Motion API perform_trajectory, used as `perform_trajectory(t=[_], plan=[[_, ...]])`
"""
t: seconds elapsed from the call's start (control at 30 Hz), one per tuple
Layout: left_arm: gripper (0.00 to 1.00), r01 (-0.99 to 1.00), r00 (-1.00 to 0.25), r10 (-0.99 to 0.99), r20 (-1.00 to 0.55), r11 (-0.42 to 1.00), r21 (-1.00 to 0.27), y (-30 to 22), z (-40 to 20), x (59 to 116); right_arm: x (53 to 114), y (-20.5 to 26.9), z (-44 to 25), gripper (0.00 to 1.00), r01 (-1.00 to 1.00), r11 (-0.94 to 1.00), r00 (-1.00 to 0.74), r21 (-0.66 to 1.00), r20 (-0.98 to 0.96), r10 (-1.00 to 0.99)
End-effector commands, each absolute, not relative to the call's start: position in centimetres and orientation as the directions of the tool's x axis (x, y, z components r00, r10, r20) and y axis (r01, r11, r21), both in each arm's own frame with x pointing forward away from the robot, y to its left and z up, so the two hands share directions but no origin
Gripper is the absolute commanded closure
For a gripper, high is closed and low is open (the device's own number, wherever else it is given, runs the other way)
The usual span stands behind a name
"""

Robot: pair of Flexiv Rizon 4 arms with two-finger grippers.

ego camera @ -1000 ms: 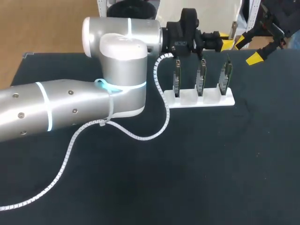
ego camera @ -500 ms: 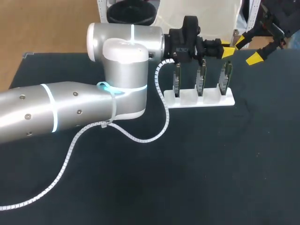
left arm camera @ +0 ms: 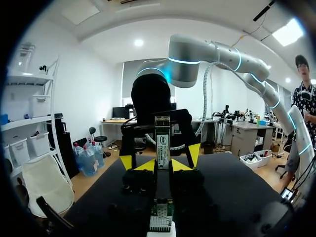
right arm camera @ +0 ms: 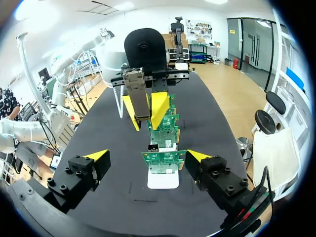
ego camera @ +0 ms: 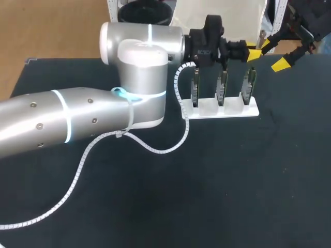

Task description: Pick up the optical module with the left hand, and insert it into the network port with the right hand.

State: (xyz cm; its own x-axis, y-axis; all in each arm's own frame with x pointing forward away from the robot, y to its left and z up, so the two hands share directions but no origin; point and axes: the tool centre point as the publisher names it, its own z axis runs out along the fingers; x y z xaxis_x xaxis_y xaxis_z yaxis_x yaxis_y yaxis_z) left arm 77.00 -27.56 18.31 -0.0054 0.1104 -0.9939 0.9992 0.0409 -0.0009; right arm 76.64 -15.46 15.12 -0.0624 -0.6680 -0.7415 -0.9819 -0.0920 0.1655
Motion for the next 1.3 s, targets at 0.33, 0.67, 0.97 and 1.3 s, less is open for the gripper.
perform_trajectory(t=[0.33, 0.67, 0.97, 1.3], plan=[[1.0, 0.998, -0.012, 0.127, -0.992, 0.059, -0.005, -27.98, 17.94, 76.72, 76.6, -15.45, 15.11, 0.0, -0.982, -0.091, -0.062, 0.165, -0.742, -0.668], [1.0, 0.997, -0.015, 0.128, -0.992, 0.071, -0.006, -28.05, 17.83, 76.82, 76.6, -15.45, 15.11, 0.0, -0.982, -0.091, -0.062, 0.165, -0.742, -0.668], [1.0, 0.997, -0.021, 0.132, -0.991, 0.077, -0.011, -28.05, 17.62, 76.96, 76.6, -15.45, 15.11, 0.0, -0.982, -0.091, -0.062, 0.165, -0.742, -0.668], [1.0, 0.996, -0.028, 0.137, -0.99, 0.088, -0.016, -27.76, 17.45, 77.21, 76.6, -15.45, 15.11, 0.0, -0.982, -0.091, -0.062, 0.165, -0.742, -0.668]])
